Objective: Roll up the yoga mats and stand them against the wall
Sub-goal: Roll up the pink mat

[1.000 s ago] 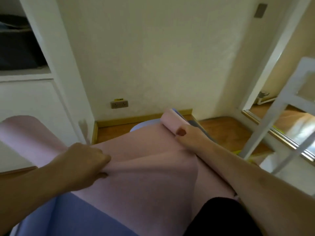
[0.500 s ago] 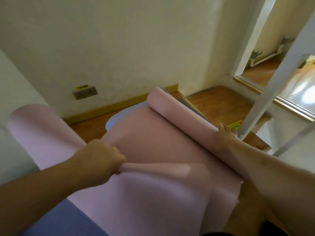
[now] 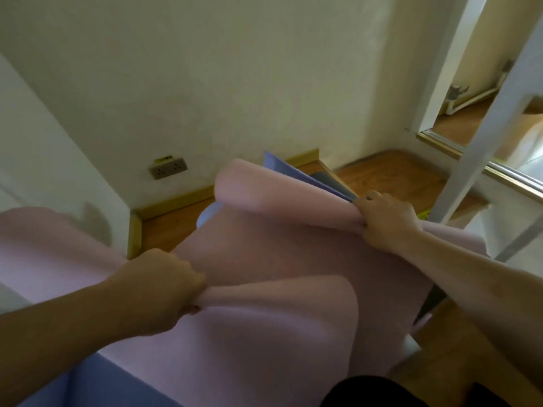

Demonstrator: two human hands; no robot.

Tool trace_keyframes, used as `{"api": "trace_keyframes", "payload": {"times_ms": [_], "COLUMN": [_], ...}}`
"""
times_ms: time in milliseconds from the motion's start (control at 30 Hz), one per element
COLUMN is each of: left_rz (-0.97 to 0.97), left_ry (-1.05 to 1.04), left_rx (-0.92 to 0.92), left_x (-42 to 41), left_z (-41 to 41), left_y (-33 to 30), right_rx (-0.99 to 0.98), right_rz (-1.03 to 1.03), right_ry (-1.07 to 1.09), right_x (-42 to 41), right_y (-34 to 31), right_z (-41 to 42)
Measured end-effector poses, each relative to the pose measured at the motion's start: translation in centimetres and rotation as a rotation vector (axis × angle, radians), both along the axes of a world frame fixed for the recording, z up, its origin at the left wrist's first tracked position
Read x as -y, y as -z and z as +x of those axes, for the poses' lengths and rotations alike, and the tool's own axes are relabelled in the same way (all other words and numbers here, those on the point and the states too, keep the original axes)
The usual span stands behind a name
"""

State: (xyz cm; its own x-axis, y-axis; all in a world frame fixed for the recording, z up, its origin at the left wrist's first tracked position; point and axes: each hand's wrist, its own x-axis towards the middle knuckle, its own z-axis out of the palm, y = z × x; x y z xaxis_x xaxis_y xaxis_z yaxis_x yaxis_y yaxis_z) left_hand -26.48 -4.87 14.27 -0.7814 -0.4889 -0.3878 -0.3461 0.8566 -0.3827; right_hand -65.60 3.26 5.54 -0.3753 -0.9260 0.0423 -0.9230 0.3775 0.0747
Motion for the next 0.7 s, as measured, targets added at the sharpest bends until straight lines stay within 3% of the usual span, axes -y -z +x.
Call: {"api": "trace_keyframes", "payload": {"times_ms": [167,267,400,500,700], "left_rz": [-0.054,-0.143,-0.236,-0.203,-0.146], "left_ry": [-0.075,-0.016,-0.128,-0.234,-0.365], "left_rx": [0.034,-0.103,-0.197,-0.245,-0.314], "left_x": [-5.7,-9.0,-11.9,-13.1,-14.1], "left_z": [4.6,8.4,14.1,16.9,21.2], "left_y": [-7.2,-11.5,-14.5,-14.2,-8.3], "right_rx": [-0.053,-0.132,-0.205,-0.119,0.366], "right_rz": [-0.222,-0.399,-0.589,-0.44,-0.008], "right_ry": [-0.222,-0.342,-0.508,-0.641,-0.727], "right_x": [-0.4,-0.5,0.2,2.0,1.7], "right_y": [-14.0,-21.9,-28.7,-29.3,-22.8], "right_z": [6.1,11.7,20.5,26.9,37.5]}}
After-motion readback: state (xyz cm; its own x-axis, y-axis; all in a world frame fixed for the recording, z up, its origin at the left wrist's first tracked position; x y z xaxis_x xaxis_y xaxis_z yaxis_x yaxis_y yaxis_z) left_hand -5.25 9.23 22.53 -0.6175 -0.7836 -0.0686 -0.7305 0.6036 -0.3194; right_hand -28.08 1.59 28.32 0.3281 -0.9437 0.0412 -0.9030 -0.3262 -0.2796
